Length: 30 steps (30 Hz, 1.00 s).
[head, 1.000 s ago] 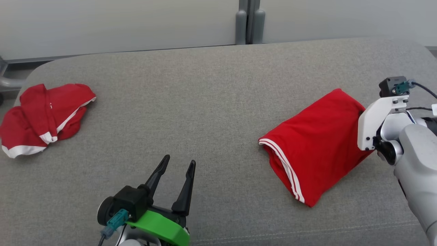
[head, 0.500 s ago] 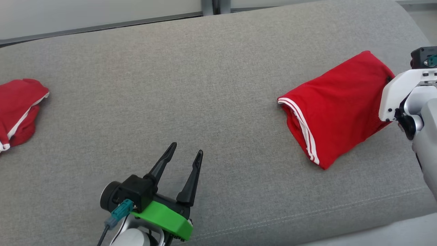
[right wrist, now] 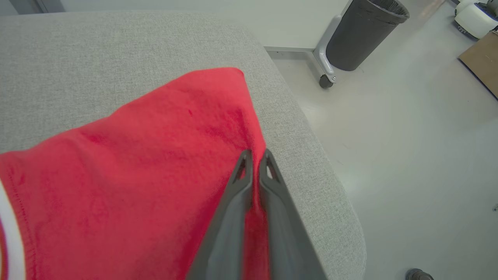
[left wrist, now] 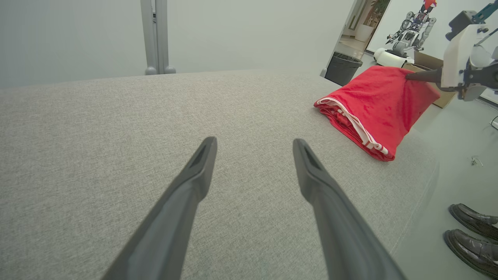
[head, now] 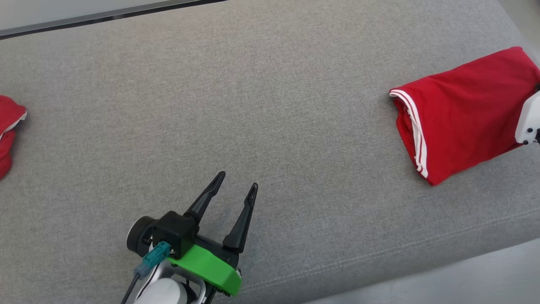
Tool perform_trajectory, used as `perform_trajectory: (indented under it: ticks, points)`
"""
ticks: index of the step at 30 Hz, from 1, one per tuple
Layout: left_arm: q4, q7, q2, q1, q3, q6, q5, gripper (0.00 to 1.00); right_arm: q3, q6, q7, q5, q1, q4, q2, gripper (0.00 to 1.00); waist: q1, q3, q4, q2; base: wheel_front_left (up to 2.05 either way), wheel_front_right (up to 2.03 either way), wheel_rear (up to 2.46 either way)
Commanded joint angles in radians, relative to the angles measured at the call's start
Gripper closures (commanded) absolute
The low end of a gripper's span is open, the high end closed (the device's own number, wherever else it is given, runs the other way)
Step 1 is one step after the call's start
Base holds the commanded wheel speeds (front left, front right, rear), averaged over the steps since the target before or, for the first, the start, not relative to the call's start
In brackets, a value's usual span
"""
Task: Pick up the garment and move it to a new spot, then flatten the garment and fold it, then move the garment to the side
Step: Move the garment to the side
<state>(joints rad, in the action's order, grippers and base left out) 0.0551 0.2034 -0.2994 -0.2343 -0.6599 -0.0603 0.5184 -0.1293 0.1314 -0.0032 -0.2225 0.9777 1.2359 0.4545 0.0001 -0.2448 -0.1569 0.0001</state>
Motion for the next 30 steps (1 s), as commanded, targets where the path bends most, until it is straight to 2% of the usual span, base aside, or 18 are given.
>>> perform_trajectory:
  ticks: [1, 7, 8, 9, 17, 22, 26, 30]
  points:
    - [-0.006, -0.005, -0.008, -0.011, -0.001, 0.004, -0.001, 0.0, 0.008, -0.001, -0.011, 0.012, 0.02, 0.006, 0.006, 1.0, -0.0001, -0.003, 0.005, -0.0001, 0.0, 0.0, 0.0]
    - [-0.022, -0.016, -0.022, -0.012, -0.006, -0.005, -0.007, 0.0, 0.049, -0.001, -0.032, 0.06, 0.022, 0.035, 0.021, 1.0, -0.0001, -0.013, 0.021, -0.0001, 0.0, 0.0, 0.0]
    - [-0.024, -0.018, -0.023, -0.011, -0.005, -0.007, -0.007, 0.0, 0.057, -0.001, -0.035, 0.069, 0.022, 0.038, 0.02, 0.53, -0.0001, -0.013, 0.023, -0.0001, 0.0, 0.0, 0.0]
    - [-0.026, -0.02, -0.024, -0.011, -0.004, -0.01, -0.006, 0.0, 0.064, -0.001, -0.036, 0.078, 0.022, 0.04, 0.021, 0.0, -0.0001, -0.013, 0.025, -0.0001, 0.0, 0.0, 0.0]
    - [-0.028, -0.017, -0.021, -0.008, -0.007, -0.012, 0.003, 0.0, 0.102, -0.001, -0.075, 0.155, 0.035, 0.048, -0.008, 0.0, -0.0001, 0.007, 0.038, -0.0001, 0.0, 0.0, 0.0]
    - [-0.016, 0.003, -0.01, 0.0, -0.001, -0.022, 0.008, 0.0, 0.116, -0.001, -0.147, 0.15, 0.019, 0.037, -0.05, 0.0, -0.0001, 0.05, 0.058, -0.0001, 0.0, 0.0, 0.0]
    - [0.001, 0.015, -0.008, 0.012, 0.014, -0.049, 0.001, 0.0, 0.13, -0.001, -0.214, 0.127, -0.008, 0.02, -0.072, 0.0, -0.0001, 0.099, 0.074, -0.0001, 0.0, 0.0, 0.0]
    - [0.022, 0.038, 0.017, 0.043, 0.066, -0.097, 0.026, 0.0, 0.148, -0.001, -0.256, 0.096, -0.071, -0.029, -0.093, 0.0, -0.0001, 0.178, 0.095, -0.0001, 0.0, 0.0, 0.0]
